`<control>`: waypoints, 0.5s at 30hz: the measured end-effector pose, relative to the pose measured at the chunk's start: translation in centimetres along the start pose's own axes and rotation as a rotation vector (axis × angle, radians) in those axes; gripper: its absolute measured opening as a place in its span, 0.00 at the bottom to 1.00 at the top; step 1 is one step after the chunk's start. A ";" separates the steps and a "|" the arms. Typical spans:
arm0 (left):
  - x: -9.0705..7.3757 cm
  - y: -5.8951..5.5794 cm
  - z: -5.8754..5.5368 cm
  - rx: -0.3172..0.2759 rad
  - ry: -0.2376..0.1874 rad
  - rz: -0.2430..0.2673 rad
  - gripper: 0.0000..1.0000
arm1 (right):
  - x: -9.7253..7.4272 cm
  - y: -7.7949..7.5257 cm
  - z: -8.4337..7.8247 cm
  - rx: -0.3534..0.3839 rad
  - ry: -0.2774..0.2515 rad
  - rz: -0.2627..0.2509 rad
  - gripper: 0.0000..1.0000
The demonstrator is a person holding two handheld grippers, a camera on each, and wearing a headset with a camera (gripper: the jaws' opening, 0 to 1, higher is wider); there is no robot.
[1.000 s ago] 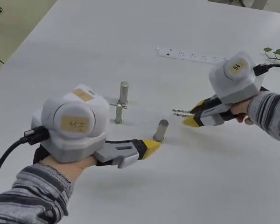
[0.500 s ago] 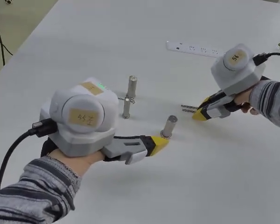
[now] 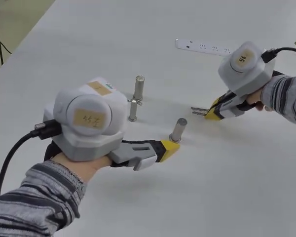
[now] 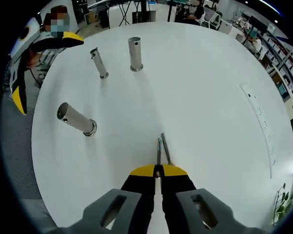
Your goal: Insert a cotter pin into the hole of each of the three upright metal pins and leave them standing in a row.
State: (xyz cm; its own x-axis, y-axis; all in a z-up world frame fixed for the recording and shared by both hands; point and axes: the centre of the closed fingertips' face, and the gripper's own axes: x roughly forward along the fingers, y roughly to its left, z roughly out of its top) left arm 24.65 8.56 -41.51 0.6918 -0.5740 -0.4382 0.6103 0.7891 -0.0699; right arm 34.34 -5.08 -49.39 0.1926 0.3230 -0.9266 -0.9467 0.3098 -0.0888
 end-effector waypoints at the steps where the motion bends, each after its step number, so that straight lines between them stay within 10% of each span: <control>1: 0.0 0.0 0.0 0.000 0.000 0.000 0.87 | -0.1 0.0 0.0 0.001 0.002 0.002 0.00; 15: 0.2 -0.9 0.2 0.002 -0.010 -0.042 0.78 | -2.4 1.1 0.6 -0.047 -0.077 -0.017 0.00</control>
State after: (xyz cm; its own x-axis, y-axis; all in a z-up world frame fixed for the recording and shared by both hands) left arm 24.29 7.70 -41.38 0.6695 -0.6088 -0.4256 0.6398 0.7637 -0.0860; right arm 33.03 -5.02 -47.08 0.2261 0.3865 -0.8942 -0.9539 0.2739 -0.1228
